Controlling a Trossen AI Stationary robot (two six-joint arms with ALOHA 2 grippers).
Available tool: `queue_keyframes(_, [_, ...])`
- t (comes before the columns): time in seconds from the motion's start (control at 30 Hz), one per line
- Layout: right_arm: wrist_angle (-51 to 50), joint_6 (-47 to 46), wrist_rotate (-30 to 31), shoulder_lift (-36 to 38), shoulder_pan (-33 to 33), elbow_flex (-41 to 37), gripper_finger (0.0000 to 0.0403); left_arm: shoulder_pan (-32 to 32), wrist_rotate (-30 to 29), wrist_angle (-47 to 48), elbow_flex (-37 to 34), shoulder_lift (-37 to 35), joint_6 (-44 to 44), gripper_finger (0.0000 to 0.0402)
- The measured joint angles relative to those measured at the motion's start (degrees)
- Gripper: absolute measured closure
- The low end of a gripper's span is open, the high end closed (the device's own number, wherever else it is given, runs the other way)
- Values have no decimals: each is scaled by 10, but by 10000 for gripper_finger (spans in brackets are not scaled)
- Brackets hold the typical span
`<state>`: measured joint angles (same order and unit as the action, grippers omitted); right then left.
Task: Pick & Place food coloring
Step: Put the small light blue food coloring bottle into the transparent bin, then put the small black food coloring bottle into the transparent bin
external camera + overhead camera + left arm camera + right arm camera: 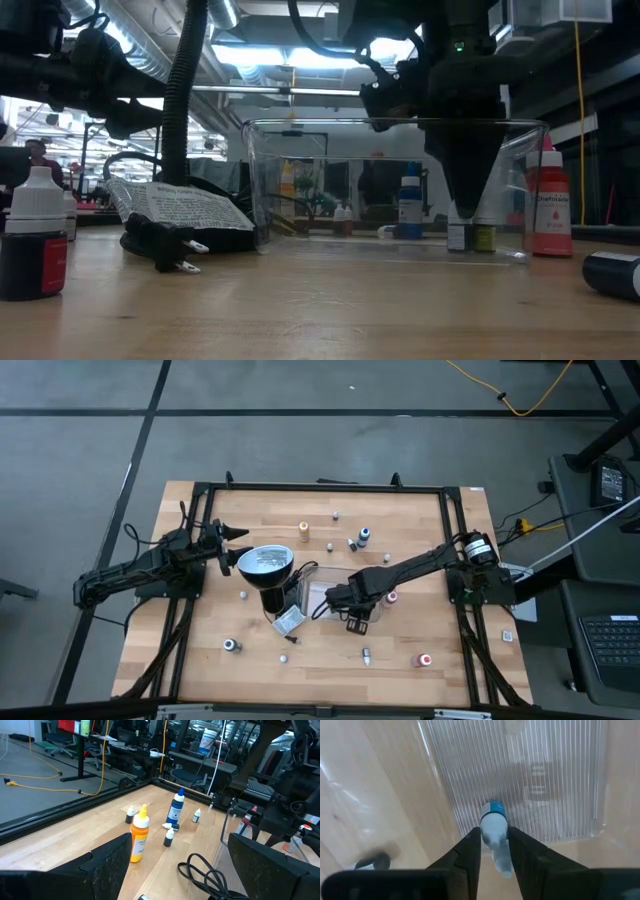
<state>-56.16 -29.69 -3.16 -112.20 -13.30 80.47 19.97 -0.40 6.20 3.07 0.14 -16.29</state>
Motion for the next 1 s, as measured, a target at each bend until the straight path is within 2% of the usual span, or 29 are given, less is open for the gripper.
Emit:
queue_keyframes(0.3, [-7,-2,-14,9,3,31,296,0,0,0,0,0,0,80])
queue_keyframes(0.7, [-72,-76,7,68,11,32,196,0,0,0,0,0,0,80])
queue_keyframes(1.0, [-90,-174,73,145,34,32,176,0,0,0,0,0,0,80])
